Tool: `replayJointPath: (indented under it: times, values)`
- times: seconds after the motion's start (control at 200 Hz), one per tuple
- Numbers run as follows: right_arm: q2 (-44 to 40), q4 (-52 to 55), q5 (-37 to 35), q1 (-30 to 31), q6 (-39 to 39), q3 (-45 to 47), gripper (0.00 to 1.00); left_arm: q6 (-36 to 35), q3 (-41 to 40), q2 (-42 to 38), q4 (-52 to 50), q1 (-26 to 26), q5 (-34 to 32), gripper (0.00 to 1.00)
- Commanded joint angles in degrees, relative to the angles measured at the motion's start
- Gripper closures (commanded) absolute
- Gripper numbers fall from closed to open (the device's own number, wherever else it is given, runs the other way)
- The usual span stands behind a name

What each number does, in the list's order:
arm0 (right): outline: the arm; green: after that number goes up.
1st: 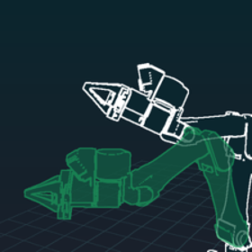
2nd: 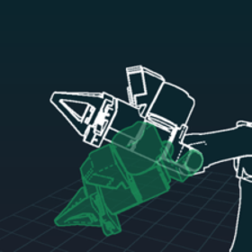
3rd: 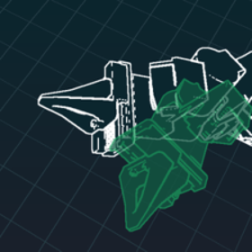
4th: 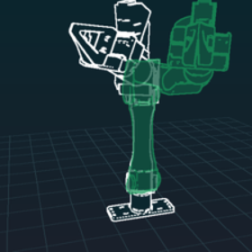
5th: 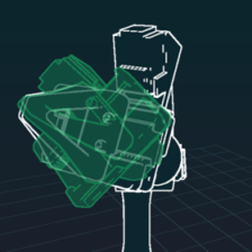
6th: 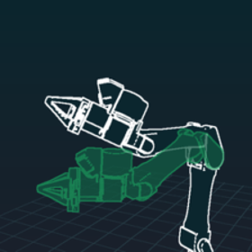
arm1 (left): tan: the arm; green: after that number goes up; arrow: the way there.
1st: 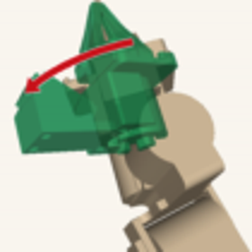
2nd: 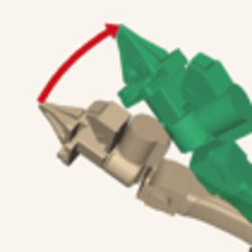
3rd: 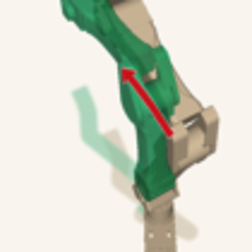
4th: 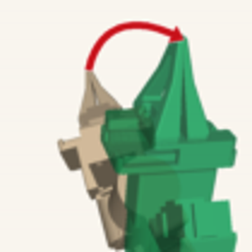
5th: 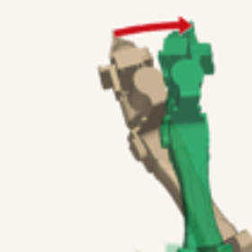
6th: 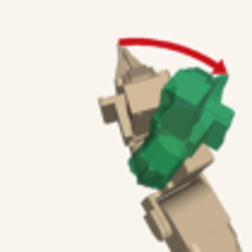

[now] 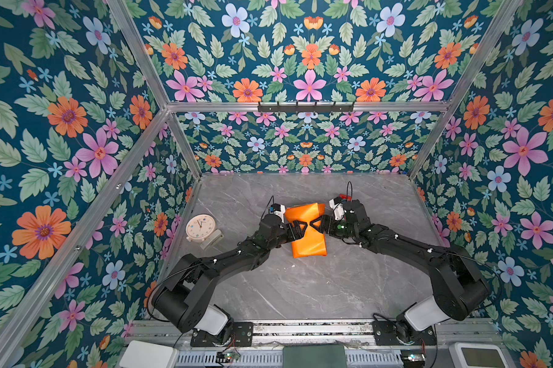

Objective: Wrap a gift box in wrapping paper
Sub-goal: Stand up the gift box at the center of the table.

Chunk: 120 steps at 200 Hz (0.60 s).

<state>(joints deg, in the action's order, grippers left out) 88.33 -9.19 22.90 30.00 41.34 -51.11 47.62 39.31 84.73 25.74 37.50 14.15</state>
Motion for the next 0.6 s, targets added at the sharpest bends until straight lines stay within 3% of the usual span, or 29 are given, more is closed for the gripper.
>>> replayJointPath:
  times: [0.0, 0.41, 0.595]
  values:
    - [-0.83, -7.47, 5.15, 0.79, -1.44, 0.26, 0.18, -0.06, -0.07, -0.82, 6.12, 0.65, 6.85, 0.11]
    - [-1.58, -7.41, 3.78, 0.76, -3.29, 1.17, 0.18, -0.61, -1.77, -3.79, 8.05, 0.65, 5.39, 0.08]
    - [-1.59, -9.39, 4.26, 0.81, -2.75, 2.65, 0.18, 0.10, -2.89, -2.84, 9.30, 0.74, 6.41, 0.15]
